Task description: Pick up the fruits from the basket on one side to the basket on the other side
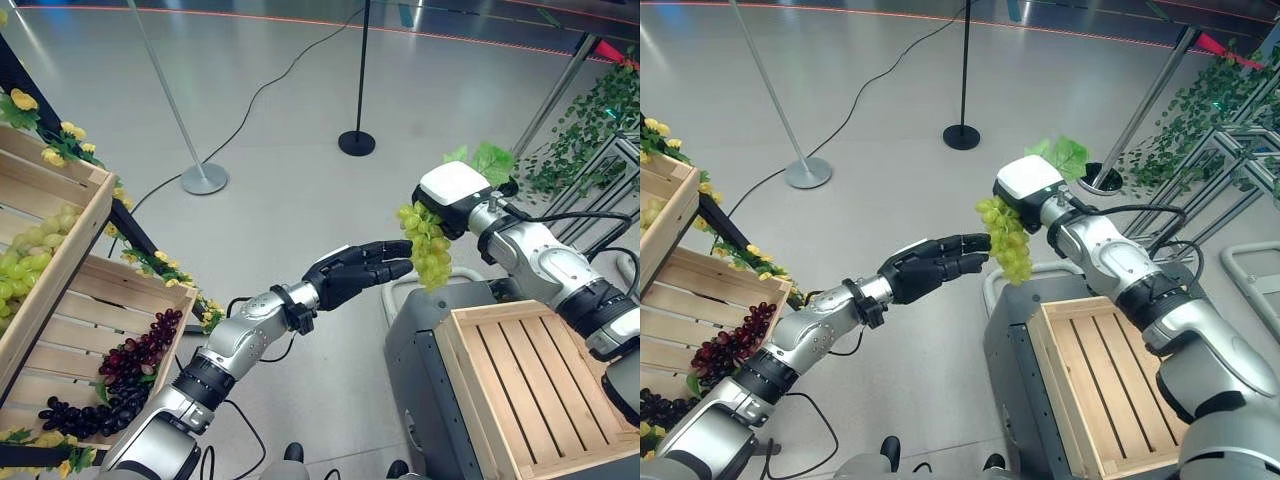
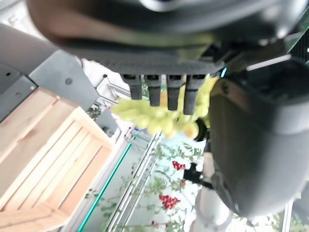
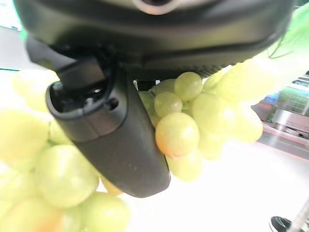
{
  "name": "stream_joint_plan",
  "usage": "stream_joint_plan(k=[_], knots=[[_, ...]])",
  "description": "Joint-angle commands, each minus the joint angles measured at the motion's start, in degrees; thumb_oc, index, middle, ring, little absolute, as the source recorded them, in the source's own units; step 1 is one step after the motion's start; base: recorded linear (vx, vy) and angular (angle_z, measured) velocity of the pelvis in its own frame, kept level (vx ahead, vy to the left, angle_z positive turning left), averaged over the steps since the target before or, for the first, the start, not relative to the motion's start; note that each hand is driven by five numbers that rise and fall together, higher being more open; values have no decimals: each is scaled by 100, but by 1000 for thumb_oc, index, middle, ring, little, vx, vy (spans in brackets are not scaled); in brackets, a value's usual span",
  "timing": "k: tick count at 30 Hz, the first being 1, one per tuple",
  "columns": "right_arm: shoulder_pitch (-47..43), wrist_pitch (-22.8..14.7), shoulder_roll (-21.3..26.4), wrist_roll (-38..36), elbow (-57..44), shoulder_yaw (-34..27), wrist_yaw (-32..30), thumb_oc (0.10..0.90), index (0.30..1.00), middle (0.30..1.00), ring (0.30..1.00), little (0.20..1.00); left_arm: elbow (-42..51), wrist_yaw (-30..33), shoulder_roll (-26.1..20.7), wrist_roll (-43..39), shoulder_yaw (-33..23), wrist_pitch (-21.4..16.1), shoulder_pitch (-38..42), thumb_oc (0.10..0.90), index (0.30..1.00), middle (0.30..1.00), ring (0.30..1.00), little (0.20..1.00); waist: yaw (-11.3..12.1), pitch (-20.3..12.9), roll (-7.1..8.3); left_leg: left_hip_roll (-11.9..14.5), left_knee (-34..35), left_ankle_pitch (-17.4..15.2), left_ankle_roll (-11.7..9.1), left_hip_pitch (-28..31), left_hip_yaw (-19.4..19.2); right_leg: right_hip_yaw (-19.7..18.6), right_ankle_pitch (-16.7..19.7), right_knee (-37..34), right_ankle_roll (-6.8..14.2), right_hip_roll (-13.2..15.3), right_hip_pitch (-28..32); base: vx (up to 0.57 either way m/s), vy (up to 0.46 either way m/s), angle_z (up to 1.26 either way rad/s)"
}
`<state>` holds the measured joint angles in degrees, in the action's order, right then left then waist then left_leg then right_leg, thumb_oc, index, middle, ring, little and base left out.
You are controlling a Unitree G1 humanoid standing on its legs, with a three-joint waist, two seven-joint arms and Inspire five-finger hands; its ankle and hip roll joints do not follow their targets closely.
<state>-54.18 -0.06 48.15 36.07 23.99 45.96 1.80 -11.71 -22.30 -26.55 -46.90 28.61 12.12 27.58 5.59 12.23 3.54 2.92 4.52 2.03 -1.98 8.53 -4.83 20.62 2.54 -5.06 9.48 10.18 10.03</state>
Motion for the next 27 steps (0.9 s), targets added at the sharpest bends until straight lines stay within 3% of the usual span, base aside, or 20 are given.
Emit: stream_joint_plan(k=[1,5,12,18,27], knots=[[-1347,26,-95,-108,-147,443,-338,400,300,300,300,300,-301,-286,325,371,462,-308,688,800,900,900,900,900,117,-983,29,131,48,-70,-172,-91,-40,-236,68,22,-129,-5,48,0,0,0],[-1406,-16,-132,-143,-220,406,-272,400,300,300,300,300,-387,-273,238,495,479,-301,749,800,900,900,900,900,128,-982,23,121,48,-66,-168,-95,-31,-243,69,22,-124,-6,40,0,0,0],[-1319,-78,-183,-156,-268,448,-189,400,300,300,300,300,-434,-600,495,-261,391,-363,730,800,900,900,900,900,130,-1002,49,113,48,-63,-165,-111,-25,-235,83,8,-123,6,33,0,0,0],[-1289,-167,-245,-217,-275,507,48,400,300,300,300,300,-475,-107,606,-243,329,-646,701,800,900,900,900,900,116,-981,62,119,48,-63,-168,-107,-35,-242,75,9,-138,3,37,0,0,0],[-1153,188,-24,42,-238,405,128,400,300,300,300,300,-349,81,366,214,-15,-825,379,800,900,900,900,900,193,-975,117,131,48,-48,-173,-103,-26,-190,85,6,-135,0,54,0,0,0]])
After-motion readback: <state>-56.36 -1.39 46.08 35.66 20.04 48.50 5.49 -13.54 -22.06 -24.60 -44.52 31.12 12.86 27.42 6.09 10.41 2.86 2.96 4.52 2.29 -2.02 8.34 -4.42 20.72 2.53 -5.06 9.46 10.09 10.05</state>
